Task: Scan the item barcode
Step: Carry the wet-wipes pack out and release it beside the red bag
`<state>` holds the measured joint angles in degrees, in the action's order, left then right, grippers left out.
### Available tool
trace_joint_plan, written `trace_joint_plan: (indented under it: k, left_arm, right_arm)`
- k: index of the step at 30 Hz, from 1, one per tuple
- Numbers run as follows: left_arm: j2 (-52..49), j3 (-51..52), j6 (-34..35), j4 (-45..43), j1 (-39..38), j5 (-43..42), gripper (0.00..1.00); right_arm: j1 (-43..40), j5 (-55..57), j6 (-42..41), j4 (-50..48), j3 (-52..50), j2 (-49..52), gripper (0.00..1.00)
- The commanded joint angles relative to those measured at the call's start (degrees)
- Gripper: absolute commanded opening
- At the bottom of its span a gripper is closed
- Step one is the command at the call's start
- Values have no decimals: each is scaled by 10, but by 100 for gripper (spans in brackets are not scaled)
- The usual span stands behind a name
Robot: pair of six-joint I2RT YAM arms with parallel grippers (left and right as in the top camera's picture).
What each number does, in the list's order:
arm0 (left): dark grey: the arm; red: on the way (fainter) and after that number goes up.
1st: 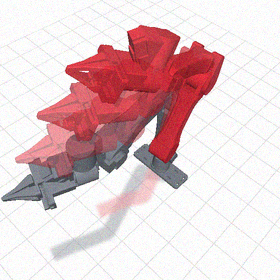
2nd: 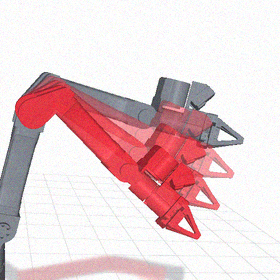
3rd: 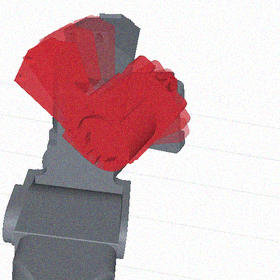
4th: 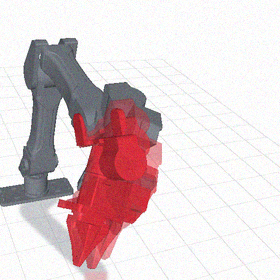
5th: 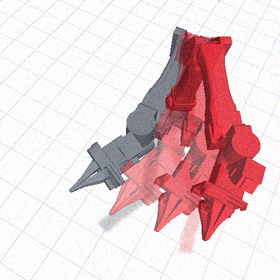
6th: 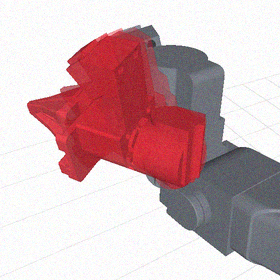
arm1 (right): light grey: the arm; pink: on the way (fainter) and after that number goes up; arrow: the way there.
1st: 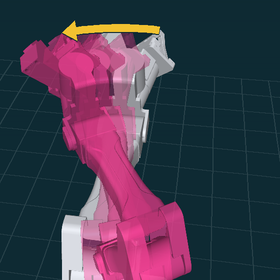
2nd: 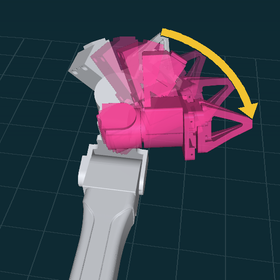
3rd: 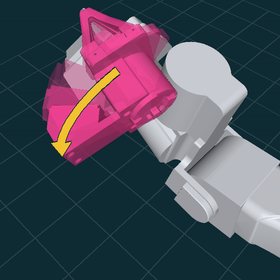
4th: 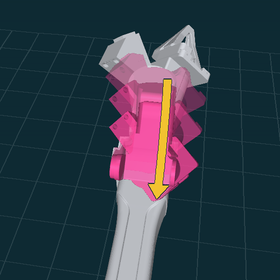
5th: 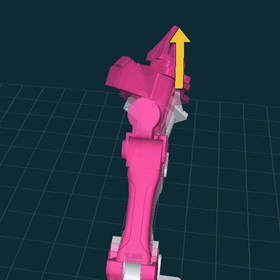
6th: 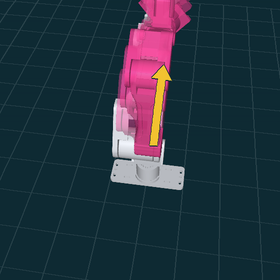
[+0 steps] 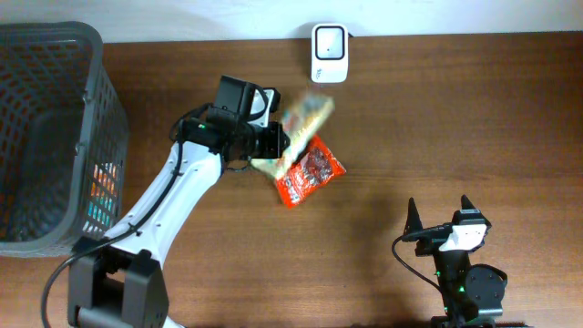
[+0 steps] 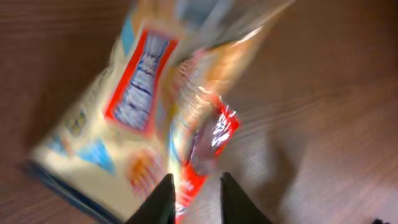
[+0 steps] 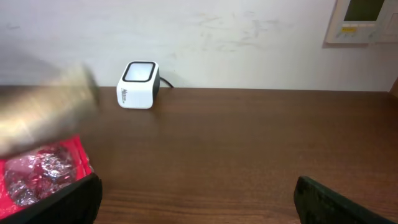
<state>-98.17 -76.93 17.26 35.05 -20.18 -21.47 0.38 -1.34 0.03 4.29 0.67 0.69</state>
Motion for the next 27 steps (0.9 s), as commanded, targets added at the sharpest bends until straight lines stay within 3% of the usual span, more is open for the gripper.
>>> trace_joint_plan:
  k: [1,12,16,21,27]
  left_arm:
    - [-2,-8,-1,-5,1,-2,49]
    - [47,-82,-26,17,3,10,52]
    - [89,-135,-33,78,5,123,54]
    - [148,-200,-37,173,13,364,59]
    - [209,-232,-58,207,94,399,65]
  right_arm:
    - [3,7,2,3,-3,-3,98]
    - [3,7,2,3,-3,-3,98]
    - [3,7,2,3,-3,-3,98]
    - [3,7,2,3,-3,-3,98]
    - [3,7,2,3,-3,-3,98]
